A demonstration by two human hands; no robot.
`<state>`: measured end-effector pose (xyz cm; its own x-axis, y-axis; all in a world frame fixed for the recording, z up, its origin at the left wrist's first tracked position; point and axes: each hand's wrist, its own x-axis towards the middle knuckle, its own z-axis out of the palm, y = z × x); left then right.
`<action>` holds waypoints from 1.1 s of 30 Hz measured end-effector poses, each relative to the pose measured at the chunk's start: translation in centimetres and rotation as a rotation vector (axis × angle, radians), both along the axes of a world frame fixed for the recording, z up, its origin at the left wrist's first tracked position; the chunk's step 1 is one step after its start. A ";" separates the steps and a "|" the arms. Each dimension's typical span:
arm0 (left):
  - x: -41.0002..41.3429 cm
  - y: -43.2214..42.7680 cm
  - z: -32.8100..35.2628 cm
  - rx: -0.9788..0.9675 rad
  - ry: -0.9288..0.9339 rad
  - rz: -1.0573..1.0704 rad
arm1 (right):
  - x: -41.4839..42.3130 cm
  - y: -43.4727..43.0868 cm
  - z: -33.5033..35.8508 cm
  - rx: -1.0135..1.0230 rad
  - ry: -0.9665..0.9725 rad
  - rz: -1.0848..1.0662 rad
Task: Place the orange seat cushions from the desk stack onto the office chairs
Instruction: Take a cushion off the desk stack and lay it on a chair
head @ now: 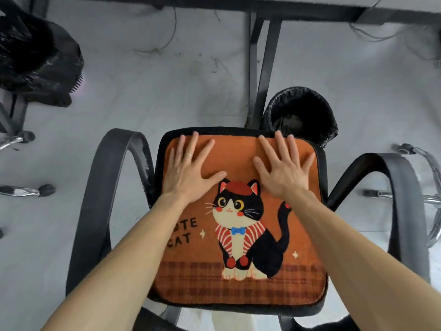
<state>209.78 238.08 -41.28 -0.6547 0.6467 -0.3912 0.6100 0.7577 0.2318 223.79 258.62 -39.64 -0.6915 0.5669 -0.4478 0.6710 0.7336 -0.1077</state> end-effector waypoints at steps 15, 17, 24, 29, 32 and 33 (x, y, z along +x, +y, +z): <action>8.8 -6.7 1.5 -0.019 0.019 -0.190 | 8.9 -7.9 2.0 0.012 0.037 -0.227; 9.0 -7.6 1.2 -0.004 0.012 -0.168 | 10.7 -8.1 1.3 0.016 -0.015 -0.214; 8.7 -7.7 1.4 -0.085 -0.034 -0.189 | 11.6 -7.2 0.4 0.019 -0.026 -0.202; 9.4 -8.0 5.4 -0.296 -0.073 -0.535 | 12.2 -10.4 2.9 -0.026 -0.101 -0.500; 11.0 -9.1 7.0 -0.474 -0.153 -0.643 | 12.6 -14.3 4.1 -0.142 -0.193 -0.801; 11.2 -9.4 7.0 -0.524 -0.158 -0.653 | 12.5 -15.3 4.1 -0.182 -0.196 -0.891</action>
